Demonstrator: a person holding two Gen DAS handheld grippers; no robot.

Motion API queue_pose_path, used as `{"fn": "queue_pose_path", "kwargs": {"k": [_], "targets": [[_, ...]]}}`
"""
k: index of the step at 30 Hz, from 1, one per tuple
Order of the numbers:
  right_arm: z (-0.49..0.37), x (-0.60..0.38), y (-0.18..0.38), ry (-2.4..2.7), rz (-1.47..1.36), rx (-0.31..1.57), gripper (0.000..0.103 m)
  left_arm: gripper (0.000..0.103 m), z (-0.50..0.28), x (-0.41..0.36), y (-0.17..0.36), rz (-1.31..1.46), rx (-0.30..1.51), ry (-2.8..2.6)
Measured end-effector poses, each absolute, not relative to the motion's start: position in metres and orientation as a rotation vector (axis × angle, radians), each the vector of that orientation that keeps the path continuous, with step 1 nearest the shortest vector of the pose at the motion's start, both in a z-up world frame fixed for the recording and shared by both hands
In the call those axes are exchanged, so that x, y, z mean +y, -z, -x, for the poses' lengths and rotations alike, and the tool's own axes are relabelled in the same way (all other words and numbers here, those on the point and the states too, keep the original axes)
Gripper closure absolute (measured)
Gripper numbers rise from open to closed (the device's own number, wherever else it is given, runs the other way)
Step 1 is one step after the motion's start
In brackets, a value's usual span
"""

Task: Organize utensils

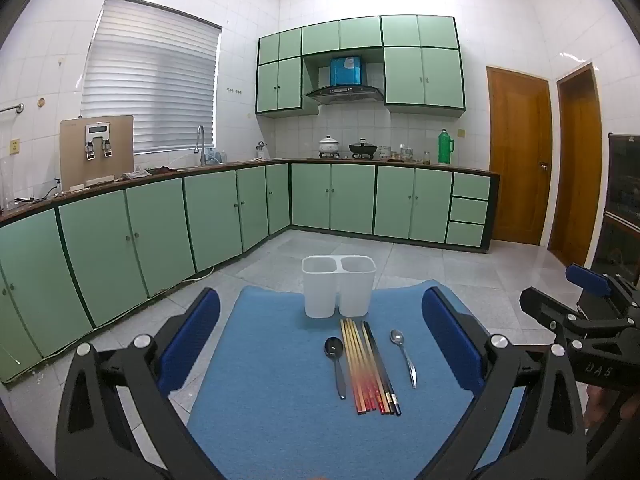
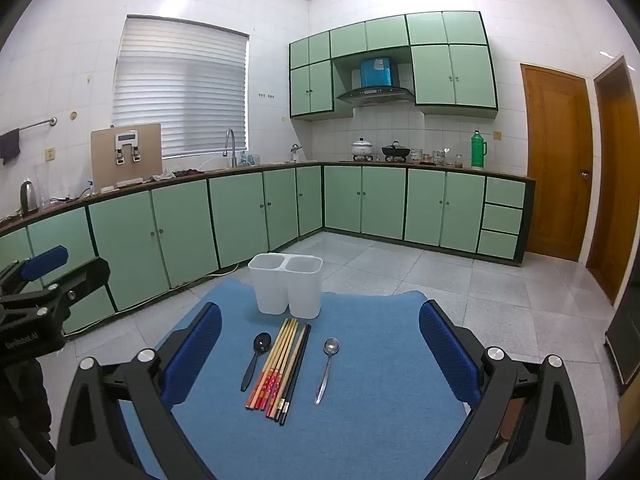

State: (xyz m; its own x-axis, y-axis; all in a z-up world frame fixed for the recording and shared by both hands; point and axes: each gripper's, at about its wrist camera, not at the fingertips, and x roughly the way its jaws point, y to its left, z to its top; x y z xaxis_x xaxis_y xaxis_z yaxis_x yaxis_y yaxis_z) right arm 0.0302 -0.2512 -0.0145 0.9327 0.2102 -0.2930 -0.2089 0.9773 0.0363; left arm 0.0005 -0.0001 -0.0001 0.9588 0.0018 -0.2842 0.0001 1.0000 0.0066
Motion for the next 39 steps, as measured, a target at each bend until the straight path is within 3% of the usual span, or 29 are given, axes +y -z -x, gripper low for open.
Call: {"fn": "queue_pose_path", "kwargs": {"k": [39], "targets": [[-0.0292, -0.2535, 0.0119, -0.212, -0.012, 0.302, 0.006, 0.005, 0.0014, 0.0037, 0.0025, -0.012, 0.277, -0.005]]}}
